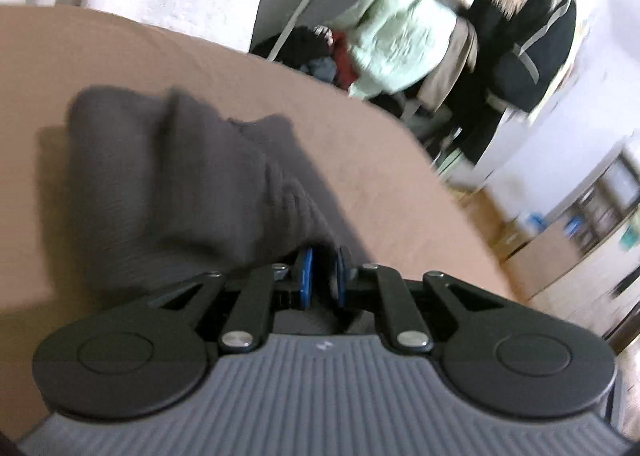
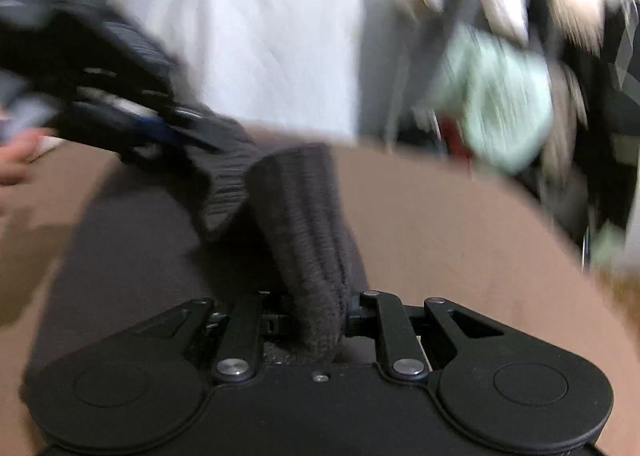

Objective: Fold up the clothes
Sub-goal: 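Fold the sleeve over the sweater body with both grippers and release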

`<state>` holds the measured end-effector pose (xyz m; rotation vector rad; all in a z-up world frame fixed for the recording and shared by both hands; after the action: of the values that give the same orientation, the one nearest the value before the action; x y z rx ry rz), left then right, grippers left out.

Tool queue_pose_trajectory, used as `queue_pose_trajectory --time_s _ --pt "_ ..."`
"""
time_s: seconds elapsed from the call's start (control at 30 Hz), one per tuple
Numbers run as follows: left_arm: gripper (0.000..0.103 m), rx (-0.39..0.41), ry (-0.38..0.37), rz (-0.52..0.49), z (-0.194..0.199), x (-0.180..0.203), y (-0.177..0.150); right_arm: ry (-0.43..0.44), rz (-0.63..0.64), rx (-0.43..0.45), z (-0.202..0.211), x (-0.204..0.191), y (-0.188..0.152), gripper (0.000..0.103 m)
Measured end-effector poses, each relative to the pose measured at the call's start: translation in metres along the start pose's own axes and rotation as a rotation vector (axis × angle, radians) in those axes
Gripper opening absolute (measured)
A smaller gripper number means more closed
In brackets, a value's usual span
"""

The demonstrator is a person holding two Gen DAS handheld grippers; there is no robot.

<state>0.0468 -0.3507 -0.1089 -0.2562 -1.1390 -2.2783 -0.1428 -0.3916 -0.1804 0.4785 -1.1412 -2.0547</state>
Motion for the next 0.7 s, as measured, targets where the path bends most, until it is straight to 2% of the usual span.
queue_pose_trajectory --time_s 0.07,0.13,0.2,0.27,0.33,0.43,0.5,0.57,0.6,0.67,0.7 --pt "0.014 0.016 0.051 -0.062 0.014 -0.003 0.0 -0.006 -0.029 -0.007 -0.005 0.003 -0.006 0.019" --pt "0.014 0.02 0.102 -0.087 0.023 -0.008 0.0 -0.014 0.016 -0.003 -0.004 -0.003 0.003 0.019" --pt "0.014 0.036 0.145 -0.073 0.034 -0.021 -0.004 -0.024 0.037 0.021 0.002 -0.005 0.02 0.019" --pt "0.014 0.012 0.159 -0.067 0.035 -0.036 -0.017 -0.046 0.075 0.067 0.015 -0.005 0.038 0.019" --pt "0.014 -0.019 0.129 -0.017 0.028 -0.047 -0.025 -0.066 0.11 0.097 0.028 -0.004 0.051 0.019" --pt "0.014 -0.057 0.068 0.07 0.017 -0.061 -0.036 -0.083 0.049 0.022 0.028 0.008 0.036 0.019" --pt "0.014 -0.086 0.038 0.1 0.012 -0.065 -0.04 -0.097 0.01 -0.085 0.019 0.007 0.008 0.019" --pt "0.014 -0.098 0.052 0.099 0.012 -0.066 -0.042 -0.092 -0.009 -0.147 0.016 0.005 -0.009 0.02" --pt "0.014 -0.098 0.065 0.097 0.013 -0.067 -0.042 -0.088 -0.004 -0.15 0.018 0.003 -0.009 0.022" --pt "0.014 -0.098 0.091 0.082 0.009 -0.066 -0.04 -0.101 0.024 -0.127 0.026 0.002 0.003 0.037" --pt "0.014 -0.102 0.102 0.067 0.006 -0.065 -0.042 -0.123 0.042 -0.11 0.031 0.004 0.012 0.048"
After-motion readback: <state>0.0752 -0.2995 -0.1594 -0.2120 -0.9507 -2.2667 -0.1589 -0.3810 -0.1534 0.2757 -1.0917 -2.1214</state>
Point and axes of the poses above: each gripper's, at about its wrist camera, not at the fingertips, and z roughly against the way its jaws point, x to its right, y to its top, the point moved 8 cm from there along -z, roughly the way its jaws point, and after that the axes turned 7 degrees about y, right-handed, at the moved point
